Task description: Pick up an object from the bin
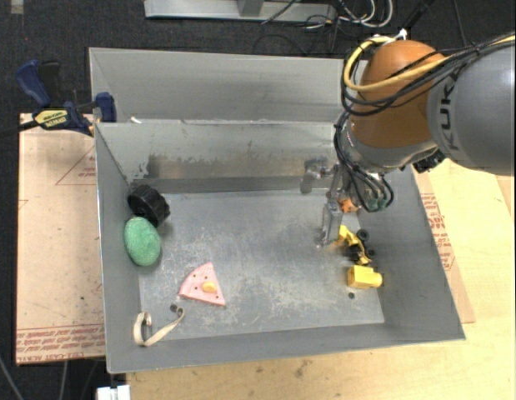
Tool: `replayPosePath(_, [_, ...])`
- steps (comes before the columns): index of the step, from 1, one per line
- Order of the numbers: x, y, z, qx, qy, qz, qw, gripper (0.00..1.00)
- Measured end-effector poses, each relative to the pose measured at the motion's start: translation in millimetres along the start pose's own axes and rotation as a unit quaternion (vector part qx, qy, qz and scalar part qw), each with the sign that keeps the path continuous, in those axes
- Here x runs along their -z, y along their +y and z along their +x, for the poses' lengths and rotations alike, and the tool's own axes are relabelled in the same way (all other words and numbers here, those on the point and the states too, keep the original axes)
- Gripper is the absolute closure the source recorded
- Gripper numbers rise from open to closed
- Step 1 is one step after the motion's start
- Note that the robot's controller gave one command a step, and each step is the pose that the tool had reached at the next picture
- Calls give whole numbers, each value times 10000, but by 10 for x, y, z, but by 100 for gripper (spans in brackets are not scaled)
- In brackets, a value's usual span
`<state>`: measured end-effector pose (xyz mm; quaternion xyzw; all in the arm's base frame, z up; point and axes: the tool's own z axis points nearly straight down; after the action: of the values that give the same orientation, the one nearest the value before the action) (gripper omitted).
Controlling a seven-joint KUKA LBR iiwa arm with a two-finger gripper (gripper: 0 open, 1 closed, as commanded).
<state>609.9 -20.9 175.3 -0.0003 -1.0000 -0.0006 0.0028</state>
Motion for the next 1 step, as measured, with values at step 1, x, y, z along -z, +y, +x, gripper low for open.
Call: replayPosePath(1, [48,0,-16,3,-38,3,10000,0])
